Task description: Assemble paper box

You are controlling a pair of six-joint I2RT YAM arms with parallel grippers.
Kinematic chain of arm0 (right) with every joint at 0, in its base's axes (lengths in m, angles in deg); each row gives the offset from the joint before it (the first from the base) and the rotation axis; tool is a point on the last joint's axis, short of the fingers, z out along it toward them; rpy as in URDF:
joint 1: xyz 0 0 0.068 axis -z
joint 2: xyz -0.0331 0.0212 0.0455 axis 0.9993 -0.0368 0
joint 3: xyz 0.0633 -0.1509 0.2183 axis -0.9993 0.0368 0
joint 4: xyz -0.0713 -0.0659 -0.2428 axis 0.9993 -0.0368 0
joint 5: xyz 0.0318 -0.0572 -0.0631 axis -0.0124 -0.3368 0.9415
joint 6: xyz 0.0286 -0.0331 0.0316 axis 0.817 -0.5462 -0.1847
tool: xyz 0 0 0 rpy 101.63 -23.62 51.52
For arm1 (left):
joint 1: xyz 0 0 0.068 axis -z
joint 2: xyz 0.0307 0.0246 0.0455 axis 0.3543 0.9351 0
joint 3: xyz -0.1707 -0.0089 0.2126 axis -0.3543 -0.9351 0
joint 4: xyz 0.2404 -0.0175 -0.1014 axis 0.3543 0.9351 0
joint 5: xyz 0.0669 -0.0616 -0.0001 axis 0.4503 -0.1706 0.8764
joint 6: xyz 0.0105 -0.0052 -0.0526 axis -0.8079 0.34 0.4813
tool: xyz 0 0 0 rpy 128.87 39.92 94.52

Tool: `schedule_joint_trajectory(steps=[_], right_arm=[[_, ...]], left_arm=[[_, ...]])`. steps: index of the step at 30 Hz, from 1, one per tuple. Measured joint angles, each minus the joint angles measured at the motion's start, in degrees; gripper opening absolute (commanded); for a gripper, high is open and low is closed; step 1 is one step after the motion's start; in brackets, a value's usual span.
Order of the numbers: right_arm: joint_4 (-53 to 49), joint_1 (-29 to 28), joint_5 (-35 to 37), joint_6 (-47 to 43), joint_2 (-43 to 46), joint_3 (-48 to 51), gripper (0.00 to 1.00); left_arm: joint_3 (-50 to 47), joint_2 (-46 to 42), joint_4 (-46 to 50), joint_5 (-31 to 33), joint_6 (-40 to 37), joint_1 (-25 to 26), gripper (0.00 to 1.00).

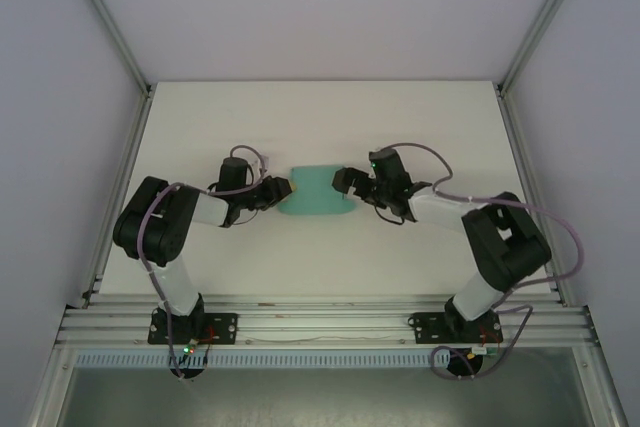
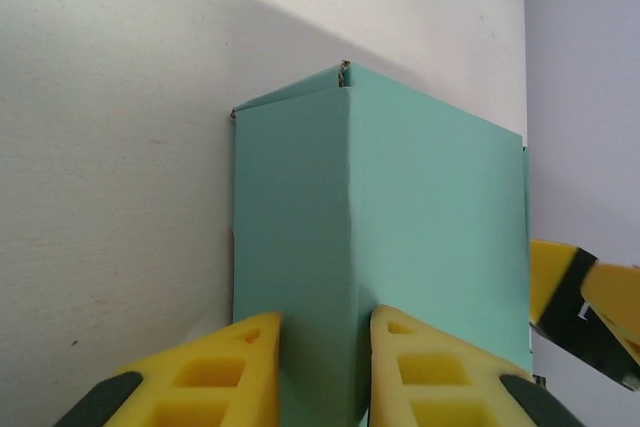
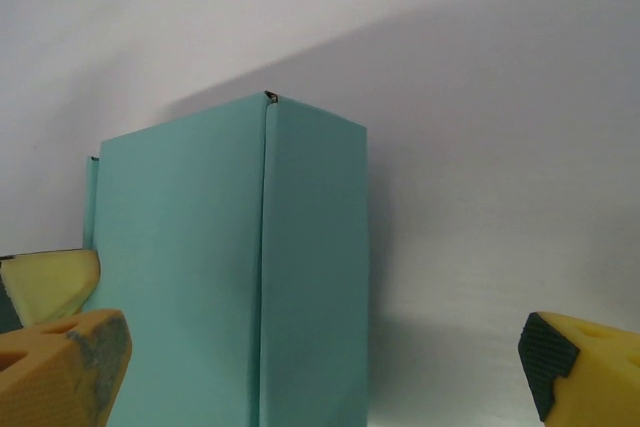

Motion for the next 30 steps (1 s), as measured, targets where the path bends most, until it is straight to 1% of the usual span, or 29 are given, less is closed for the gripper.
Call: schedule_joint_trajectory(steps=[5, 7, 10, 11, 12, 15, 18, 20, 21, 22, 23, 25, 30], right_arm=[[3.98, 1.18, -7.76, 2.91, -6.19, -2.25, 0.94], [5.73, 1.66, -10.36, 4.26, -7.15, -2.73, 0.93], [8.96, 1.88, -14.47, 5.97, -9.11, -3.69, 0.89], [9.6, 1.88, -15.47, 6.32, -9.79, -3.91, 0.87], [10.23, 1.92, -16.65, 6.88, -10.47, -4.07, 0.82], [11.45, 1.95, -19.06, 8.15, -11.85, -4.26, 0.72], [12.59, 2.38, -20.15, 9.31, -12.17, -4.26, 0.64], [13.68, 2.58, -20.83, 9.99, -12.17, -4.26, 0.58], [14.19, 2.6, -21.18, 10.45, -12.17, -4.26, 0.53], [14.53, 2.58, -21.57, 10.75, -12.17, -4.26, 0.5], [14.88, 2.58, -21.99, 10.8, -12.17, -4.28, 0.48], [15.74, 2.6, -22.53, 11.41, -12.17, -4.28, 0.46], [16.33, 2.69, -22.99, 12.24, -11.89, -4.28, 0.44]], left_arm=[[0.0, 0.9, -1.11, -1.53, 0.0, -0.66, 0.23], [0.0, 1.42, -1.95, -2.32, 0.02, -0.74, 0.23], [-0.07, 2.21, -3.39, -3.28, 0.24, -1.11, 0.23], [-0.09, 2.43, -3.8, -3.65, 0.26, -1.22, 0.23], [-0.11, 2.58, -4.07, -3.98, 0.28, -1.38, 0.23], [-0.37, 2.69, -4.74, -4.09, 0.26, -1.49, 0.23], [-0.44, 2.69, -4.92, -4.11, 0.22, -1.75, 0.24], [-0.48, 2.69, -5.22, -4.11, 0.2, -1.88, 0.27], [-0.52, 2.69, -5.35, -4.07, 0.2, -1.92, 0.27], [-0.59, 2.69, -5.46, -4.07, 0.17, -2.05, 0.28], [-0.66, 2.67, -5.57, -4.11, 0.17, -2.12, 0.3], [-0.74, 2.67, -5.92, -4.24, 0.2, -2.12, 0.34], [-0.72, 2.36, -5.88, -4.57, 0.13, -2.1, 0.5]])
